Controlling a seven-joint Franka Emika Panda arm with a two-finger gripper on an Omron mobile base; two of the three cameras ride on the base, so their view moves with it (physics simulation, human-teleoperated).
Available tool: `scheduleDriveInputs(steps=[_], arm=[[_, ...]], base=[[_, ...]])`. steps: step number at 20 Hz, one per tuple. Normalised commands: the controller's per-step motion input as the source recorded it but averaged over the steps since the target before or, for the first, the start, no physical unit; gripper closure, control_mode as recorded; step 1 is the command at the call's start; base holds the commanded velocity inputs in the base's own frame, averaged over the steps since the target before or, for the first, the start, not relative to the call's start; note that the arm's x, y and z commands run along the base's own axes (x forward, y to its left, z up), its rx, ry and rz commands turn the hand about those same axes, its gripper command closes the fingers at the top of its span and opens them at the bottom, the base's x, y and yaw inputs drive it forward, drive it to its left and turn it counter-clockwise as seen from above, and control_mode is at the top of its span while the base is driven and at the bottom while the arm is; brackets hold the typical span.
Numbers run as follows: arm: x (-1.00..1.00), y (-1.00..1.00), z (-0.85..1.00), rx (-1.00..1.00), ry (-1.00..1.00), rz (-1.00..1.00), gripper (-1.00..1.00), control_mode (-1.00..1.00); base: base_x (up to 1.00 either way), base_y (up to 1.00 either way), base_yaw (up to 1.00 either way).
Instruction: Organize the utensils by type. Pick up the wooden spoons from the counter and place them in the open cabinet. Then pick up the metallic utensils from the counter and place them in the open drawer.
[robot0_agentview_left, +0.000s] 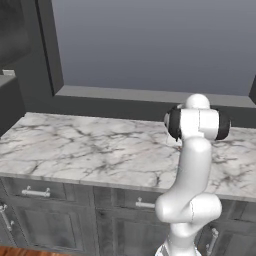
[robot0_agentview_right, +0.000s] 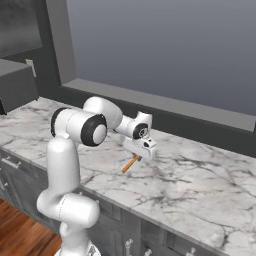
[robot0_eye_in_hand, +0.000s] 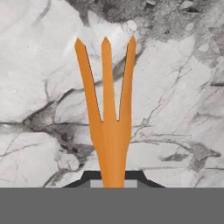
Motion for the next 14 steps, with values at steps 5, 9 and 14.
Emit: scheduleDriveInputs(steps=[5,9,14], arm=[[-0.16,0.00,0.52,0.01,-0.01,0.00,1.00,-1.00],[-0.36,0.00,0.77,0.01,-0.04,0.00,1.00,-1.00],[-0.50,0.11,0.38,-0.03,0.00,0.00,1.00,-1.00]], base=[[0.00,0.00,0.00],[0.00,0.00,0.00],[0.00,0.00,0.00]])
